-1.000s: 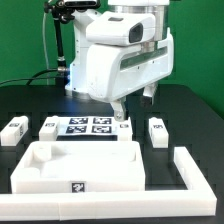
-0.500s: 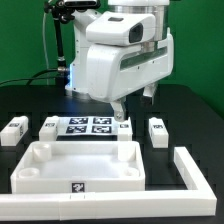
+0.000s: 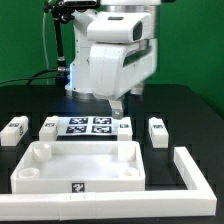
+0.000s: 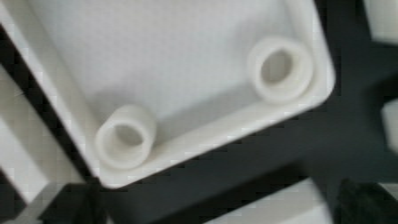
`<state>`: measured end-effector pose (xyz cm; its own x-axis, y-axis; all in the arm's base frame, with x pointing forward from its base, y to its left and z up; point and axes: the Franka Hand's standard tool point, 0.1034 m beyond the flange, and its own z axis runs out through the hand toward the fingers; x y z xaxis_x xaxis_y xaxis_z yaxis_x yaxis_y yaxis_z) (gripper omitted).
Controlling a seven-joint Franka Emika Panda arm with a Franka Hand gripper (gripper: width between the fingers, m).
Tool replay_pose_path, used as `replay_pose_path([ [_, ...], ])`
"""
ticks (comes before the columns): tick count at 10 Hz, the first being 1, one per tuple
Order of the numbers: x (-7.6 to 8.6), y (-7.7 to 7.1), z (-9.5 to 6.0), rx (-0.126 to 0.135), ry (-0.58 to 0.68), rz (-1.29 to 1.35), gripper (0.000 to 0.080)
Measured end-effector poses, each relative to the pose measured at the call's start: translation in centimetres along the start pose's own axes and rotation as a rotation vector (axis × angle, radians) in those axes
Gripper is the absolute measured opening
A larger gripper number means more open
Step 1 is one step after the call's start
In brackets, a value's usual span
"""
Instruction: Assemble desk
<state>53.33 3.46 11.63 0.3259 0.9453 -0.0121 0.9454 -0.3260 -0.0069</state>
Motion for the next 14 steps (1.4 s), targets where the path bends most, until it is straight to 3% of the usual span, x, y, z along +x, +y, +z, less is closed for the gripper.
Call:
replay_pose_path([
  [3, -3.0, -1.0, 0.4, 0.014, -0.005, -0.267, 0.0649],
  [7, -3.2, -1.0, 0.6, 0.017, -0.005, -0.26, 0.0649],
  [11, -7.1, -3.1, 4.7, 0.032, 0.005, -0.269, 0.0649],
  [14, -8.0, -3.5, 7.6, 0.037, 0.017, -0.245, 0.0649],
])
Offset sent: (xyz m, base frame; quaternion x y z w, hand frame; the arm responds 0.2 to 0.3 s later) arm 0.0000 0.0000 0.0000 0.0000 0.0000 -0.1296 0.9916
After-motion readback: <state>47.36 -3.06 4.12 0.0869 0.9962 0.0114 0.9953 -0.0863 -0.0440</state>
